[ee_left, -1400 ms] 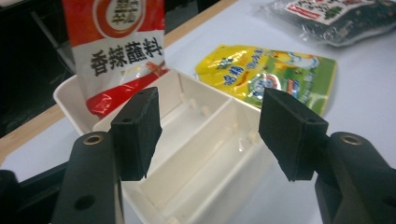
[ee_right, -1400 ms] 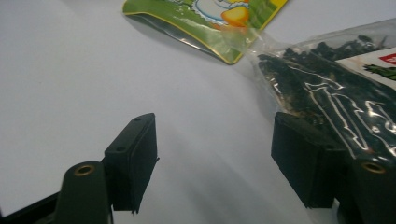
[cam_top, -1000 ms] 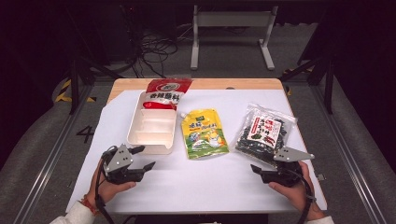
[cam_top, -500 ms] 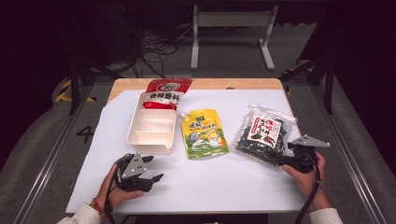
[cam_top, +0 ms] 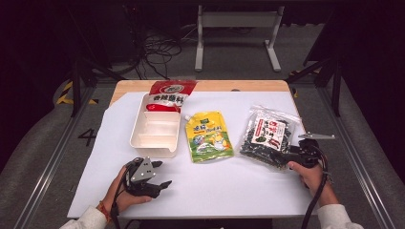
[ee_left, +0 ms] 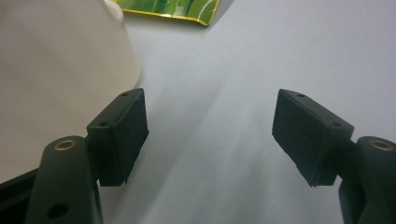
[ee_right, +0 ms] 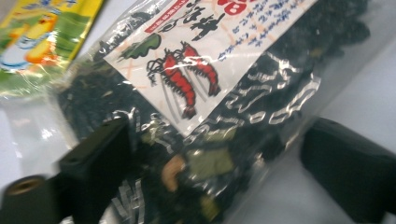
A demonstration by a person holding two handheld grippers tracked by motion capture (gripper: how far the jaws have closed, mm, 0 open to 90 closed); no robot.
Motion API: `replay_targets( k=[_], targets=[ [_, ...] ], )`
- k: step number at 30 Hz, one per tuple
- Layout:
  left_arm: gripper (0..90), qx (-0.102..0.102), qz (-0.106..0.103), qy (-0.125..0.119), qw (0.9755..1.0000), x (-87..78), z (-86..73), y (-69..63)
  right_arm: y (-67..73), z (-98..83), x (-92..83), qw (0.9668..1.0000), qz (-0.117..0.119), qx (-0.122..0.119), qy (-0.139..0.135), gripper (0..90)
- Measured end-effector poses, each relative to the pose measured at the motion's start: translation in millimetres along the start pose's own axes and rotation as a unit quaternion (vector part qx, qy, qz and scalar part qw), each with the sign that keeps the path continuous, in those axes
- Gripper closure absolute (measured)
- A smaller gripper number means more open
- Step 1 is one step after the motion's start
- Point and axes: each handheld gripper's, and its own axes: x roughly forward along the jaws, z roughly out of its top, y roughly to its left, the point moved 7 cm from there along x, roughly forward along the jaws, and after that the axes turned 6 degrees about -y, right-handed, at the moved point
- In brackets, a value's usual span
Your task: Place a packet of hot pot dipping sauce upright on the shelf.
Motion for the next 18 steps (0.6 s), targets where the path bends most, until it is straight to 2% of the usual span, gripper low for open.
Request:
replay_targets(
  k=[3,6,11,14,15,18],
  targets=[
    [26.6,0.004,-0.006,0.004,1.0000,3.9,1.4,-1.4,7.8,1.6,3.4,0.9991,0.041,0.014,0.000,37.7],
    [26.4,0.000,-0.011,0.001,0.9999,5.1,3.1,-1.9,12.1,2.2,5.9,0.9983,0.055,0.018,0.004,46.0],
    [24.3,-0.009,-0.019,-0.004,0.9998,7.2,5.6,-2.8,13.3,1.1,1.5,0.9965,0.080,0.020,-0.007,59.4],
    [22.5,-0.021,-0.030,-0.011,0.9993,11.0,11.3,-2.6,17.5,0.5,-3.1,0.9962,0.085,-0.002,-0.018,67.0],
    [21.1,-0.021,-0.030,-0.011,0.9993,11.0,11.3,-2.6,17.5,0.5,-3.1,0.9962,0.085,-0.002,-0.018,67.0],
    [20.1,-0.033,-0.048,-0.023,0.9980,17.8,24.1,-3.9,24.2,-0.4,-6.6,0.9946,0.096,-0.032,-0.024,68.8]
  ],
)
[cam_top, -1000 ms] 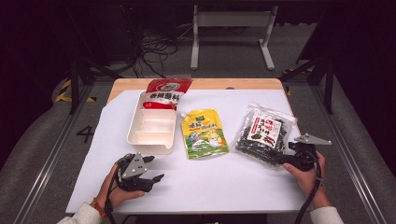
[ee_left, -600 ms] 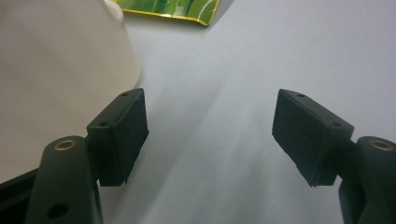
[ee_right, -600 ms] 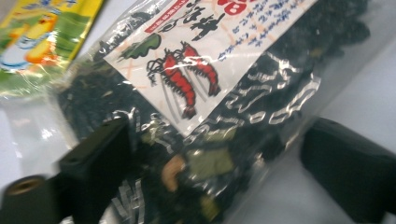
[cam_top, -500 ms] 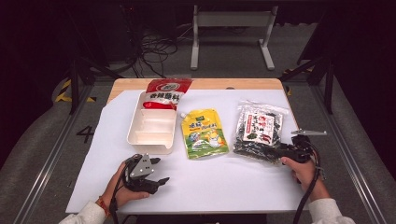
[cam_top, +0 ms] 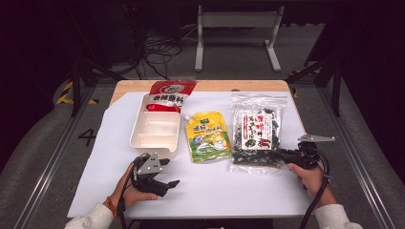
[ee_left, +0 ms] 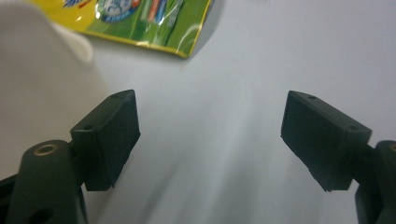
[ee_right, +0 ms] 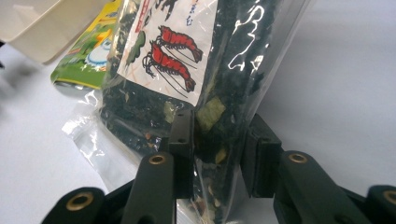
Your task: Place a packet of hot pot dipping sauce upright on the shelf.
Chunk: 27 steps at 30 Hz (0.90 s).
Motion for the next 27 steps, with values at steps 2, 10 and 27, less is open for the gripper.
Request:
replay_targets(
  k=[2,10,27],
  targets=[
    [19.1,-0.008,-0.012,-0.010,0.9999,6.5,9.6,-2.6,4.9,-0.5,1.7,0.9997,0.008,-0.022,-0.005,69.0],
    [15.4,-0.006,-0.041,-0.031,0.9987,40.8,49.6,-14.7,27.5,-2.0,10.9,0.9949,0.031,-0.094,-0.016,68.9],
    [15.8,-0.058,-0.054,-0.038,0.9961,70.4,68.3,-3.6,96.9,-11.0,35.0,0.9733,0.094,-0.209,-0.019,68.9]
  ],
)
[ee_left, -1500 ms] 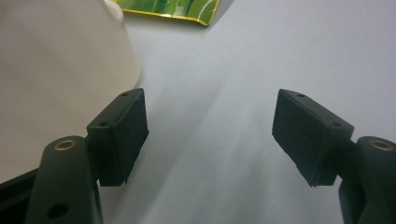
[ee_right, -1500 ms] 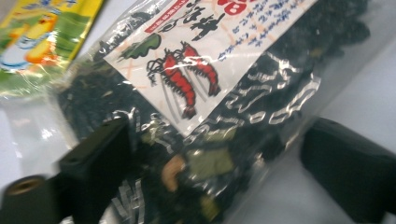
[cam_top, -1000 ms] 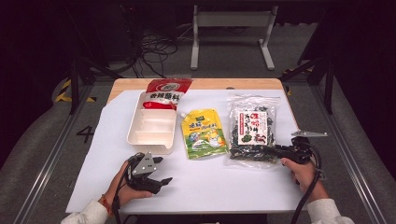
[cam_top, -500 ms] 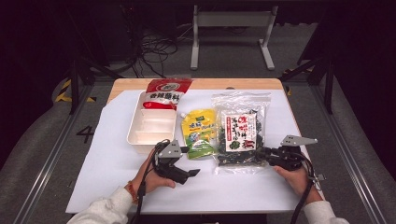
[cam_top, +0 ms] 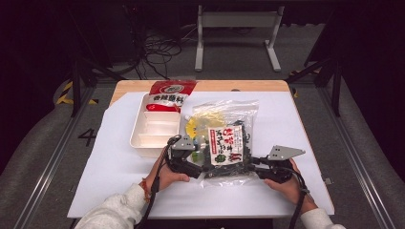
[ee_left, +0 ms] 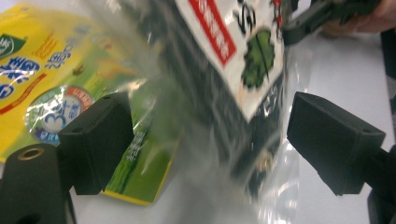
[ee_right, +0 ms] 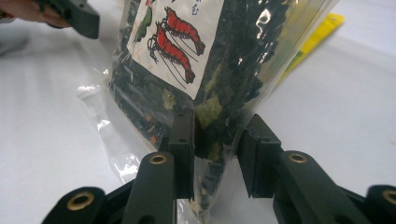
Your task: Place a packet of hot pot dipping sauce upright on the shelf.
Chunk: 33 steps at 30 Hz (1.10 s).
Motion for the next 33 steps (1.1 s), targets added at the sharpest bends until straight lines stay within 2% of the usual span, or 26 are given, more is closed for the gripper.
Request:
replay_targets(
  k=[2,5,8,9,11,12,15,17,19,23,25,27,29,32,33],
  targets=[
    [18.1,0.004,0.001,-0.004,1.0000,-0.5,2.1,-1.2,5.4,1.4,3.3,0.9999,0.001,-0.010,0.003,69.1],
    [26.3,0.012,-0.004,-0.015,0.9998,-3.3,5.8,-3.5,14.9,5.5,8.2,0.9999,0.007,-0.014,0.002,69.6],
    [39.1,0.014,-0.010,-0.028,0.9995,-8.0,8.1,-4.6,20.8,7.5,12.3,0.9997,0.002,-0.025,0.009,69.7],
    [44.2,0.011,-0.021,-0.041,0.9989,-13.3,10.9,-5.7,21.5,8.2,13.0,0.9996,0.001,-0.025,0.010,69.7],
    [51.7,0.014,-0.025,-0.046,0.9985,-16.2,12.6,-5.5,21.4,9.1,14.0,0.9997,-0.002,-0.024,0.009,69.4],
    [51.7,0.016,-0.030,-0.051,0.9981,-18.5,13.8,-5.8,21.4,9.1,14.0,0.9997,-0.002,-0.024,0.009,69.4],
    [65.9,0.018,-0.056,-0.063,0.9963,-26.4,16.3,-8.5,21.3,11.2,15.3,0.9996,-0.010,-0.023,0.011,67.2],
    [73.6,0.031,-0.060,-0.066,0.9955,-31.2,17.4,-12.0,23.8,15.3,18.1,0.9988,-0.030,-0.034,0.018,65.5],
    [74.8,0.039,-0.058,-0.067,0.9953,-32.7,18.0,-13.1,24.4,16.2,19.2,0.9987,-0.034,-0.034,0.017,63.8],
    [76.4,0.055,-0.065,-0.073,0.9937,-38.7,20.9,-17.8,25.0,19.2,21.2,0.9985,-0.044,-0.027,0.016,51.8],
    [76.7,0.061,-0.064,-0.075,0.9932,-41.9,21.8,-19.1,25.8,19.9,19.8,0.9990,-0.039,-0.018,0.012,47.1],
    [76.9,0.064,-0.067,-0.075,0.9929,-44.8,22.7,-20.8,27.4,20.8,16.1,0.9992,-0.034,-0.021,0.008,41.3],
    [77.1,0.070,-0.062,-0.079,0.9925,-48.8,24.4,-21.5,31.5,22.9,10.1,0.9990,-0.031,-0.031,-0.005,40.3],
    [77.2,0.072,-0.054,-0.086,0.9922,-54.8,27.3,-18.6,38.3,23.7,2.9,0.9981,-0.031,-0.054,-0.002,34.0],
    [77.2,0.073,-0.051,-0.088,0.9922,-56.4,27.8,-17.4,38.9,23.5,1.6,0.9983,-0.028,-0.052,-0.001,32.2]
  ],
)
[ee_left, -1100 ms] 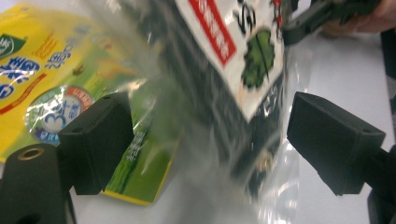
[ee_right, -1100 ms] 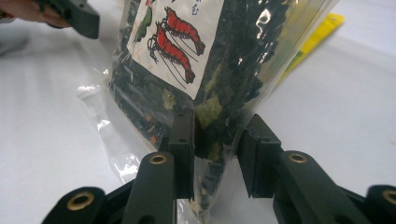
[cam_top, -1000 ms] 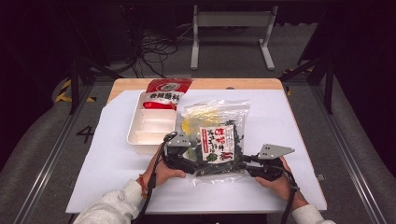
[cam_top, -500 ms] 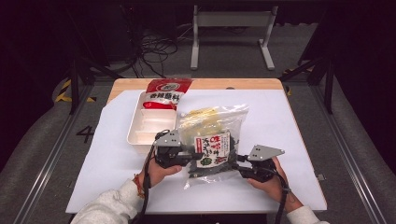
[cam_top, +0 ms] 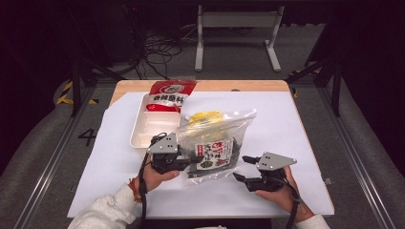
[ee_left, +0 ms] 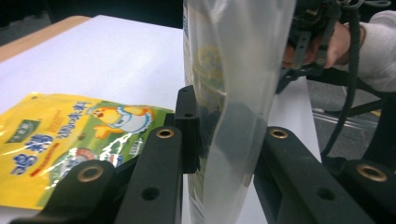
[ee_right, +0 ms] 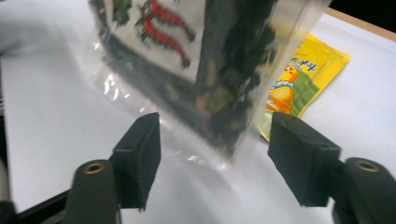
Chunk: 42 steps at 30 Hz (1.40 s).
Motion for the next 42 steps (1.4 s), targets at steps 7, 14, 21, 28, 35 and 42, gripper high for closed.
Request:
replay_targets(
  k=[7,14,21,28,35,42],
  targets=[
    [77.4,0.017,0.019,0.003,0.9997,-10.1,2.1,4.8,-12.6,-5.7,-3.3,0.9993,-0.025,0.023,0.013,26.4],
    [77.4,0.022,0.044,-0.015,0.9987,-25.6,9.0,8.7,-14.8,-12.6,2.7,0.9987,-0.027,0.028,0.033,25.0],
    [77.3,0.032,0.065,-0.031,0.9969,-46.5,19.6,13.3,-17.6,-14.4,6.1,0.9980,-0.023,0.048,0.034,24.6],
    [77.3,0.050,0.091,-0.053,0.9931,-69.2,39.8,20.2,-13.9,-16.3,2.6,0.9982,-0.023,0.041,0.037,24.3],
    [77.3,0.061,0.120,-0.071,0.9884,-91.1,51.4,33.9,-15.6,-19.1,-4.1,0.9976,-0.034,0.049,0.034,24.2],
    [77.3,0.076,0.160,-0.059,0.9823,-114.5,54.5,57.8,-15.9,-22.7,-3.4,0.9972,-0.037,0.052,0.039,24.0]
  ],
)
